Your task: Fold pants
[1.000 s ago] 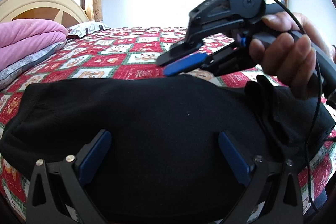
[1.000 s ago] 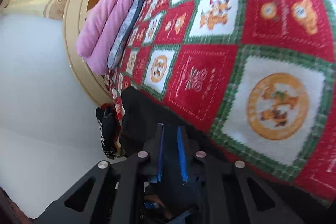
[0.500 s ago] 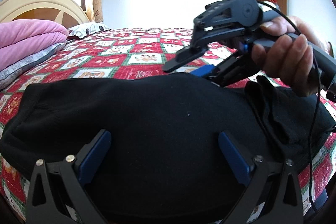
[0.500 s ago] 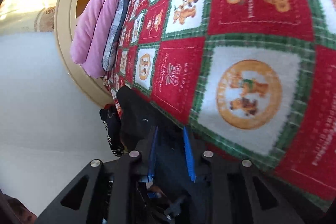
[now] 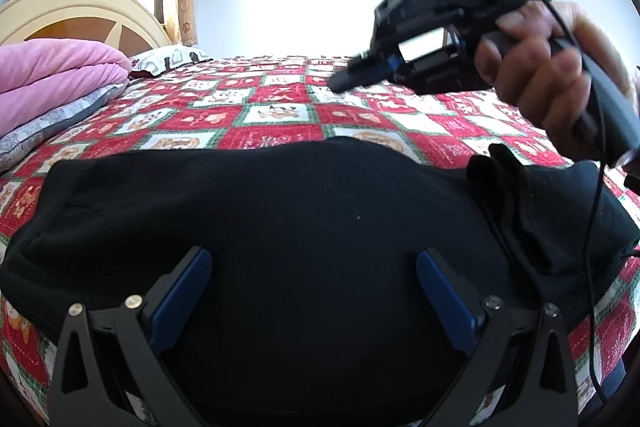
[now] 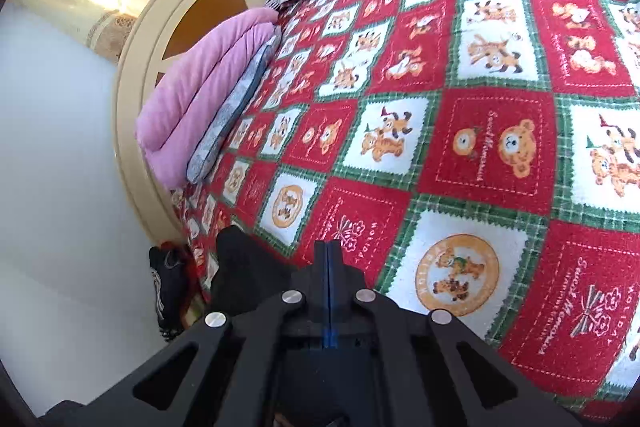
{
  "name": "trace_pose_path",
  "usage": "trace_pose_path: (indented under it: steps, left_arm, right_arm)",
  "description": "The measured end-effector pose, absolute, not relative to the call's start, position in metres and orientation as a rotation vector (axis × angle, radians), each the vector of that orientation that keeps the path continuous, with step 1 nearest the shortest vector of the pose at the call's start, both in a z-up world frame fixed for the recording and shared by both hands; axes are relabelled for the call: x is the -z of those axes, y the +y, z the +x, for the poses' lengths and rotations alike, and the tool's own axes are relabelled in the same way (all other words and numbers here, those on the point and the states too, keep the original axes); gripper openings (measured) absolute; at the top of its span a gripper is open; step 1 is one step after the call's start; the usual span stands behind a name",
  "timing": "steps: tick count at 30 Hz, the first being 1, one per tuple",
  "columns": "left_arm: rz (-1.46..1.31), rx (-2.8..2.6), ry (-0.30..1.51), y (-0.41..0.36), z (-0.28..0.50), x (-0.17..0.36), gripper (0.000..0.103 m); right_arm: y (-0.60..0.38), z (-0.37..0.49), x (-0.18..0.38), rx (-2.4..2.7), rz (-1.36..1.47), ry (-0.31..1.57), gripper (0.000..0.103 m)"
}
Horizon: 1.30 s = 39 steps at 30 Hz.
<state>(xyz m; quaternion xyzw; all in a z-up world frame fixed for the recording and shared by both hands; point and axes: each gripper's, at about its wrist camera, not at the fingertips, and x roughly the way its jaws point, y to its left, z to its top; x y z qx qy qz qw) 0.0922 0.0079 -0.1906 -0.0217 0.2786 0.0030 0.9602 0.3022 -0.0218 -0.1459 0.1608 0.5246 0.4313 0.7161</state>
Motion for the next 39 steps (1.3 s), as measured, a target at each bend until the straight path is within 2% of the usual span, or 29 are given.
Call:
trace_pose_path:
  steps: [6,7,8,9,14,17,18,19,22,26,33,36,38,39]
  left_arm:
    - [-0.044,-0.007,0.565,0.008,0.091,0.19,0.103]
    - [-0.044,-0.008,0.565,0.009,0.092,0.19,0.103]
    - [-0.044,-0.008,0.566,0.009,0.092,0.19,0.103]
    - [-0.044,-0.008,0.566,0.009,0.092,0.191,0.103]
    - [-0.044,-0.007,0.563,0.009,0.092,0.191,0.103]
    - [-0.044,-0.007,0.56,0.009,0.092,0.192,0.103]
    - [-0.044,-0.007,0.56,0.008,0.092,0.191,0.103]
    - [-0.043,-0.007,0.559,0.008,0.092,0.192,0.103]
    - [-0.042,-0.009,0.556,0.008,0.092,0.192,0.103]
    - [-0.04,-0.013,0.548,0.007,0.091,0.193,0.103]
    - [-0.034,-0.017,0.535,0.006,0.09,0.193,0.103]
    - [-0.049,-0.003,0.537,0.008,0.088,0.192,0.103]
    - [-0.075,0.01,0.55,0.012,0.087,0.187,0.103]
    - [-0.095,0.014,0.552,0.014,0.087,0.185,0.103]
  right_arm:
    - [-0.019,0.282,0.146,-0.959,0.272,1.184,0.002]
    - [-0.019,0.278,0.147,-0.95,0.265,1.19,0.009]
    - [-0.018,0.272,0.149,-0.943,0.248,1.199,0.021]
    - [-0.017,0.269,0.152,-0.936,0.231,1.21,0.026]
    - [-0.013,0.268,0.168,-0.893,0.201,1.261,0.033]
    - [-0.012,0.272,0.177,-0.906,0.242,1.279,0.032]
    - [-0.012,0.274,0.18,-0.91,0.268,1.295,0.028]
    - [-0.012,0.275,0.182,-0.92,0.291,1.303,0.006]
    - [-0.014,0.274,0.178,-0.961,0.346,1.289,0.006]
    - [-0.018,0.269,0.152,-0.942,0.315,1.166,0.005]
    - [-0.005,0.27,0.178,-0.816,0.187,1.177,0.005]
    - [-0.005,0.27,0.173,-0.839,0.178,1.177,0.014]
    - [-0.009,0.266,0.165,-0.807,0.138,1.164,0.048]
    - [-0.015,0.258,0.155,-0.799,0.117,1.131,0.051]
